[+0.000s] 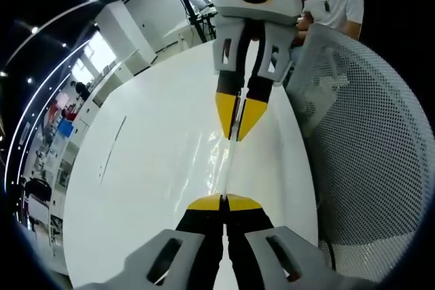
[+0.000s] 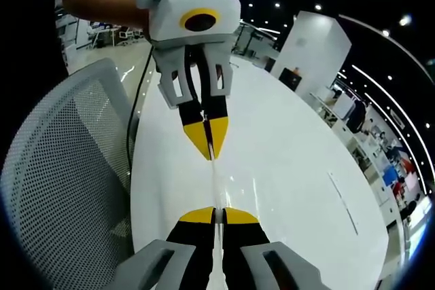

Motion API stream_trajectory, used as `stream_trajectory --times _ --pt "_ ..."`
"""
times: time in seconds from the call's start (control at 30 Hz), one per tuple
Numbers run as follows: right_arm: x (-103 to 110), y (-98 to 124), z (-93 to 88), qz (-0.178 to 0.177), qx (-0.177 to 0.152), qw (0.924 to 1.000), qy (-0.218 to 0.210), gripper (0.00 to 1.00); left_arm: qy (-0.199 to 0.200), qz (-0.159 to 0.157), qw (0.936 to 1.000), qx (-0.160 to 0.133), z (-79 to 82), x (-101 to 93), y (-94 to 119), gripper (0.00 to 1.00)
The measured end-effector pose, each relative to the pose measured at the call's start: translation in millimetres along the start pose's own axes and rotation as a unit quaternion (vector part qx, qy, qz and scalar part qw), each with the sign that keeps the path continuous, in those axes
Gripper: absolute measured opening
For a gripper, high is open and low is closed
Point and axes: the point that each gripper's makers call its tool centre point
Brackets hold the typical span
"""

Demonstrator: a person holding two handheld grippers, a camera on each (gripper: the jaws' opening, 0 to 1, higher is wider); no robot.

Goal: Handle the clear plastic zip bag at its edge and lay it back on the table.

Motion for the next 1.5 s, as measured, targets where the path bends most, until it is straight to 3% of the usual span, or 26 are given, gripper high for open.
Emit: stream_trajectory --times 1.5 --pt "-2.3 1.6 -4.7 -0.004 0.001 1.0 -0.007 0.0 0.003 0.001 1.0 0.002 -3.8 1.7 2.0 0.0"
Point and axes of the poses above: the point that each gripper's makers call its tool centre point, and the gripper's own axes: y roughly backward along the fingers, x roughly to its left, z roughly out of its top, and after that the axes turned 8 degrees about -z, right-handed
